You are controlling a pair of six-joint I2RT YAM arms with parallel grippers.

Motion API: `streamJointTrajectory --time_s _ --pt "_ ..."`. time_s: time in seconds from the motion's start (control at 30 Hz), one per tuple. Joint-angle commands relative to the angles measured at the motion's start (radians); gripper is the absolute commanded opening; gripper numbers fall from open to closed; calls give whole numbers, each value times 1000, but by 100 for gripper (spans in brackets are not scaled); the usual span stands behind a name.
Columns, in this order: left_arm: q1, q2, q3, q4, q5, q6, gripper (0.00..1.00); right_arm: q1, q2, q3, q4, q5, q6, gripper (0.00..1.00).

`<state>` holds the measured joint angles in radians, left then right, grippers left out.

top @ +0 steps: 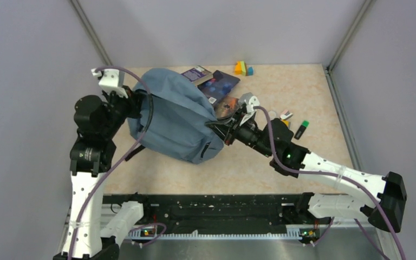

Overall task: Pack the student bag
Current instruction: Place the student bag at the center of the board.

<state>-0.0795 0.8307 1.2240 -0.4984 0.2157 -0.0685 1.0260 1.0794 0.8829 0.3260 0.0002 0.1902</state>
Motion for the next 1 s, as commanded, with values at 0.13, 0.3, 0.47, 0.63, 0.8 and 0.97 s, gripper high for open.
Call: streamJointTrajectory --time_s 0.13,0.3,0.47,0.63,0.8,0.97 --pt "-2 162 354 -54 -25 -101 0 12 -14 -135 248 117 466 0" --pt "-14 309 343 -121 -58 -100 0 11 33 -200 202 246 503 0" --pt "-47 390 272 -92 -117 -87 0 11 96 -239 195 285 514 0" --pt "-94 433 200 -44 -118 -64 0 12 138 -265 175 320 508 0" --pt "-121 456 150 -23 -147 -62 4 12 116 -301 154 404 454 28" --pt "-175 449 141 -34 -256 -42 94 12 54 -298 35 553 333 76"
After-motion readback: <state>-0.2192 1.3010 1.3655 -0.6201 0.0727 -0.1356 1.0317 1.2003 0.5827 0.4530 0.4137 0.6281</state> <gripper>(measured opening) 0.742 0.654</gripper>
